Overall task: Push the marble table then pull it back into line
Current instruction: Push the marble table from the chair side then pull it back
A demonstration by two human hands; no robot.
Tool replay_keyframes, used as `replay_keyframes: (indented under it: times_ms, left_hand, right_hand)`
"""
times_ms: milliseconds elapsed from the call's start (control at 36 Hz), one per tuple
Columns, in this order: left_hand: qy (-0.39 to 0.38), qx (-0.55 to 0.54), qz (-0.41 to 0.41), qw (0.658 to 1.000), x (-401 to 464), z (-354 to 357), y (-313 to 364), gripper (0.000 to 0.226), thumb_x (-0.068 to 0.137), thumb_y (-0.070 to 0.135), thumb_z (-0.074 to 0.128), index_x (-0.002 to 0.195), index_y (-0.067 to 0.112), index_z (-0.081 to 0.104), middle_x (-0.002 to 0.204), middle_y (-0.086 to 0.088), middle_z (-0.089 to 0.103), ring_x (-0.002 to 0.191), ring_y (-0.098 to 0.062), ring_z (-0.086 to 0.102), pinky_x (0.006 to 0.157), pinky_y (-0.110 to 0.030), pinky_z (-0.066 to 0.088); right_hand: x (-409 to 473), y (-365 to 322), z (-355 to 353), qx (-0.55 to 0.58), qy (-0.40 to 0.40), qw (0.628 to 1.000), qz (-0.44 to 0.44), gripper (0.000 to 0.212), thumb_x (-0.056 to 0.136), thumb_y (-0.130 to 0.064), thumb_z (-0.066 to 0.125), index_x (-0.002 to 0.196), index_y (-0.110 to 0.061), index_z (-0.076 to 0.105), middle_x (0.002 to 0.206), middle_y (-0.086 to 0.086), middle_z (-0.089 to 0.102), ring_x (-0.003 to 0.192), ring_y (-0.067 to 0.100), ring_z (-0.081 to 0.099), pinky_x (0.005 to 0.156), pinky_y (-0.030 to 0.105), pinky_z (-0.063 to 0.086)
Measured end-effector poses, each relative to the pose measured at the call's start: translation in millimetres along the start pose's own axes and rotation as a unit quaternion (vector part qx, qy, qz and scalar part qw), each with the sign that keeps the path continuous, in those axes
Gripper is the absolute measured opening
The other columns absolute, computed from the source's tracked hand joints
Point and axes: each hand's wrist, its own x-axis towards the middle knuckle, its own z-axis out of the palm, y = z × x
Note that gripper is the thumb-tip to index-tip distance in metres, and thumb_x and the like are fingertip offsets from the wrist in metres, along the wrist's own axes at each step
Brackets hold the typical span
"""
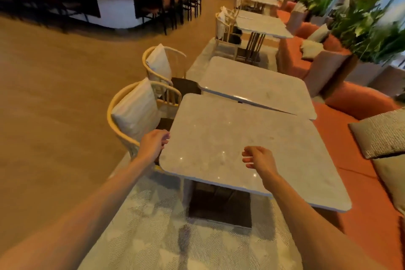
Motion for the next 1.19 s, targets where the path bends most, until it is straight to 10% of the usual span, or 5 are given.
replay_keyframes:
  times_ms: [167,278,528,667,1194]
  left_hand:
    - [-0.029,0.113,-0.007,0.993,36,8,-37,0.032,0.101,0.031,0.05,0.12,0.015,0.07,0.119,0.002,0.067,0.11,-0.014,0.059,0.081,-0.025,0.043]
    - [-0.088,0.23,0.014,0.969,75,27,-65,0.039,0.104,0.03,0.047,0.135,0.01,0.061,0.143,-0.004,0.056,0.132,-0.021,0.049,0.111,-0.037,0.036]
    - [-0.178,0.546,0.21,0.791,158,48,-146,0.055,0.106,0.029,0.037,0.153,0.001,0.032,0.164,-0.015,0.025,0.153,-0.028,0.019,0.124,-0.038,0.014]
    - [-0.153,0.54,0.231,0.795,163,65,-187,0.061,0.104,0.035,0.041,0.152,0.0,0.031,0.162,-0.017,0.028,0.151,-0.031,0.023,0.124,-0.043,0.015]
    - [-0.038,0.576,0.335,0.745,166,79,-222,0.064,0.086,0.032,0.051,0.14,-0.002,0.051,0.15,-0.023,0.047,0.142,-0.036,0.04,0.12,-0.05,0.027]
  right_hand:
    - [36,26,58,-0.09,-0.081,0.993,0.002,0.016,0.098,-0.023,0.056,0.098,-0.012,0.067,0.104,0.011,0.071,0.089,0.024,0.066,0.082,0.04,0.052]
    - [58,52,95,-0.136,-0.106,0.985,0.024,0.027,0.097,-0.028,0.057,0.114,-0.011,0.069,0.107,0.005,0.068,0.098,0.023,0.064,0.082,0.032,0.044]
    - [113,105,182,-0.271,-0.145,0.951,-0.021,0.051,0.098,-0.036,0.055,0.142,-0.012,0.05,0.152,0.011,0.039,0.14,0.029,0.039,0.114,0.044,0.032]
    - [136,138,194,-0.418,-0.094,0.895,-0.124,0.052,0.103,-0.039,0.043,0.147,-0.012,0.039,0.16,0.009,0.026,0.149,0.026,0.021,0.118,0.044,0.014]
    - [162,202,199,-0.503,0.074,0.816,-0.274,0.05,0.094,-0.047,0.04,0.133,-0.017,0.054,0.141,0.005,0.053,0.129,0.024,0.048,0.102,0.046,0.03]
